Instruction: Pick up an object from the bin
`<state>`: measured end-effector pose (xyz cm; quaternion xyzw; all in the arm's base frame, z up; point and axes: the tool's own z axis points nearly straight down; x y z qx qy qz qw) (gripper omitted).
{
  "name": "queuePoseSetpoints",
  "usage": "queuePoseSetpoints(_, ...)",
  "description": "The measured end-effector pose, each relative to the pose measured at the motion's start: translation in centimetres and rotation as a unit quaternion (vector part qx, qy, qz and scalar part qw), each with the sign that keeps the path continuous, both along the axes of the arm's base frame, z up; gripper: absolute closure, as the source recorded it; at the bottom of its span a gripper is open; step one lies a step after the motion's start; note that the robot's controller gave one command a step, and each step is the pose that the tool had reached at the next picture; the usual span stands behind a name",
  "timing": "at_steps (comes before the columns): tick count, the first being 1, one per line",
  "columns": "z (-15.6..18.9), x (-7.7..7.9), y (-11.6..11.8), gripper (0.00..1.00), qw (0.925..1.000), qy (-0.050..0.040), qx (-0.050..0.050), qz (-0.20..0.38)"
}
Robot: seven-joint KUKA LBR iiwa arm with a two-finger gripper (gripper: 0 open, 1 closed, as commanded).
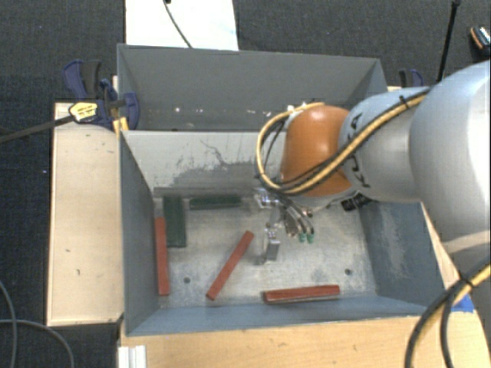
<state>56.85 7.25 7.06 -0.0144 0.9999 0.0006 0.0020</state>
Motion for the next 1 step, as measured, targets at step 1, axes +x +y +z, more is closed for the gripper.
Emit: queuePoseSetpoints(1, 0.00, 0.00, 0.00, 1.00, 1.0000, 0.0001, 0.000, 0.000)
